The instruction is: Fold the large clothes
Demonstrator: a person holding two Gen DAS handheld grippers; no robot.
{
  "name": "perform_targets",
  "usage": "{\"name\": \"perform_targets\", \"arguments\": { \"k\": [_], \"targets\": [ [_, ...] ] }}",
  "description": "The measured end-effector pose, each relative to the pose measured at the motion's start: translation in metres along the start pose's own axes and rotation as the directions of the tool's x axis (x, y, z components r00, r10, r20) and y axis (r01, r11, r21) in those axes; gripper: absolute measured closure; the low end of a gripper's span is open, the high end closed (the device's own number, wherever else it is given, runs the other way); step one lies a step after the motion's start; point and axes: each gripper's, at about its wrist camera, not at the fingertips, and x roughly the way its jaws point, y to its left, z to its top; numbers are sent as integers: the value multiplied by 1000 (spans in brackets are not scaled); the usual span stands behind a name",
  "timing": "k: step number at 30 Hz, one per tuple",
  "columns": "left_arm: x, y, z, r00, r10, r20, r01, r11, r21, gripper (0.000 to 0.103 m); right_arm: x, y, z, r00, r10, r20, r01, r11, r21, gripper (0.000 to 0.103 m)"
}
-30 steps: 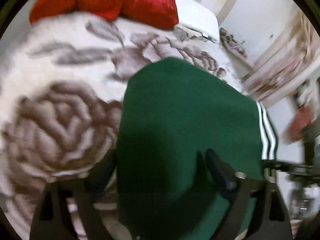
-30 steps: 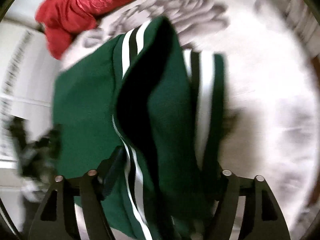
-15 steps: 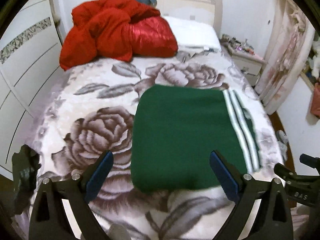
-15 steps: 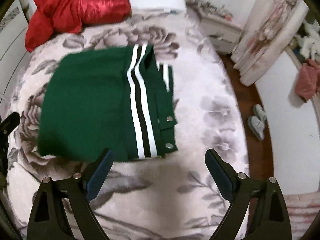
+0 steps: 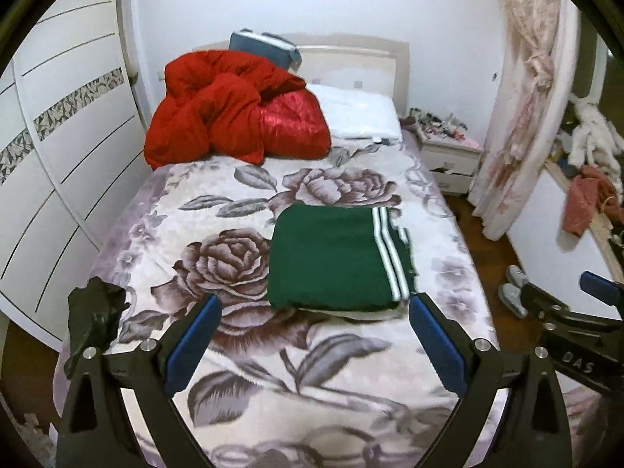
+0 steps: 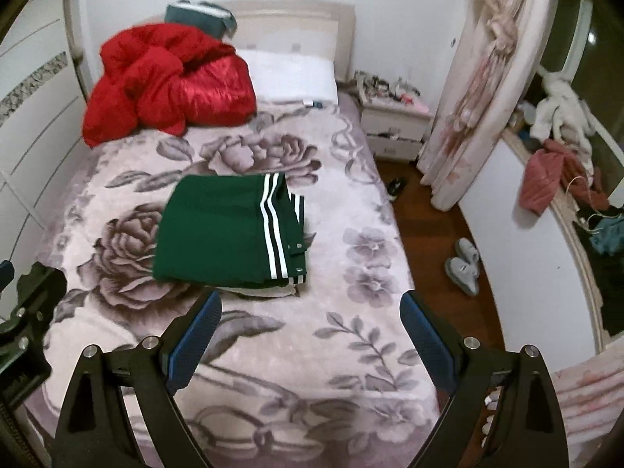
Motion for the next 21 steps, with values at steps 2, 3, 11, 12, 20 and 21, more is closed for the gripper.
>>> {"name": "perform_targets", "arguments": {
  "k": [2, 3, 11, 12, 20, 21],
  "targets": [
    [-36, -6, -3, 1000, 3, 27, -4, 1000, 7, 5, -42, -5, -7, 1000, 5, 26, -6, 1000, 6, 9],
    [-50, -7, -4, 999, 0, 41, 0, 1000, 8, 5, -57, -8, -11, 999, 6, 35, -6, 1000, 10, 9],
    [-135, -13, -15, 993, -8, 115, 10, 1000, -13, 5, -181, -27, -42, 992, 20, 126, -24, 999, 36, 9],
    [-146, -13, -16, 992, -11, 127, 13, 1000, -13, 5, -191, -29, -45, 991, 21, 136, -26, 999, 37, 9],
    [-196, -9, -34, 982, 2, 188, -1, 1000, -3, 5, -266, -40, -69, 978, 24, 207, -30, 999, 30, 9],
    [-200, -8, -37, 981, -2, 192, 3, 1000, -6, 5, -272, -41, -70, 976, 26, 214, -31, 999, 23, 9]
  ]
}}
